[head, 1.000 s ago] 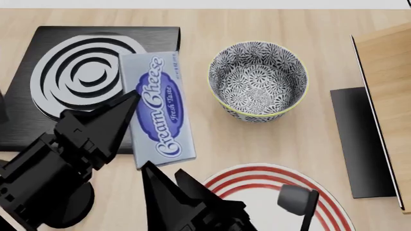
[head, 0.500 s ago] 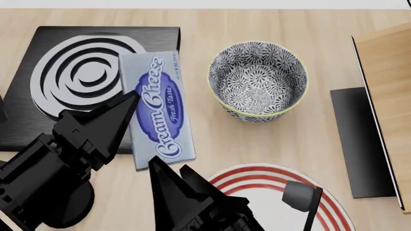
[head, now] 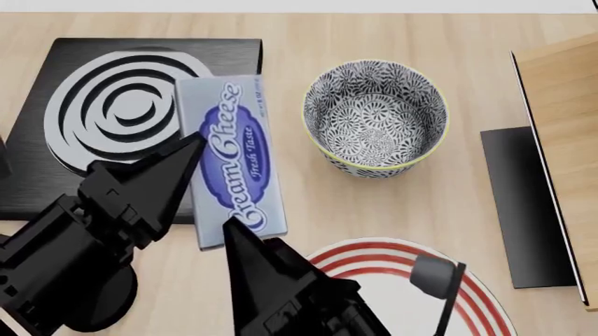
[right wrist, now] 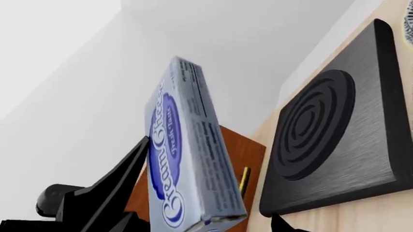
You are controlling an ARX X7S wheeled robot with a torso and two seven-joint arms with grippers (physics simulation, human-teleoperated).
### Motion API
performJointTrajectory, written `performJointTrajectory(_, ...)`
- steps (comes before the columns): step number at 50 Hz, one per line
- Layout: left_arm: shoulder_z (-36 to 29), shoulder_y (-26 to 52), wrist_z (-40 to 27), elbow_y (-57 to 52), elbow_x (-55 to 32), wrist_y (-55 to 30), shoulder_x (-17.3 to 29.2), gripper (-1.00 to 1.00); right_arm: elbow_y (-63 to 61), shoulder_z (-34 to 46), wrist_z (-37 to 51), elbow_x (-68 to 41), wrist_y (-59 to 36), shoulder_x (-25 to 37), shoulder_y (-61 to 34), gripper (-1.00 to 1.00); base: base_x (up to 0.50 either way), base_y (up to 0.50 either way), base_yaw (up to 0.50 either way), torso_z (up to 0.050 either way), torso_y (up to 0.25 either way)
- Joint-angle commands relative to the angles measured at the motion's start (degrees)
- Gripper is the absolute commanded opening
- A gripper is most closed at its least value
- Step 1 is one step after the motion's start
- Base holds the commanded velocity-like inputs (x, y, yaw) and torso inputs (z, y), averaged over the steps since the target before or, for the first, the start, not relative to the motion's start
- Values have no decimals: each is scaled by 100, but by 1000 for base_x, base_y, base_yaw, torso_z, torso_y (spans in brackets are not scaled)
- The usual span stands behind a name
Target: Pick up the cream cheese and put it in the bowl.
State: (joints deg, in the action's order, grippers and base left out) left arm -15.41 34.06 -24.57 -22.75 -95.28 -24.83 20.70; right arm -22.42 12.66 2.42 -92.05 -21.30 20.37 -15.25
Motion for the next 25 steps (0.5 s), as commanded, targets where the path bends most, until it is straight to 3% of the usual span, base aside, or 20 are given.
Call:
performJointTrajectory(1, 29, 41, 41, 4, -111, 96, -10, -100, 216, 70, -55, -31, -2, -78, -119, 100, 0, 0, 0, 10, 0)
performJointTrajectory(25, -107, 75, 130, 113, -112, 49, -21, -100, 579, 313, -112, -33, -81, -243, -414, 100, 0, 0, 0, 0, 1)
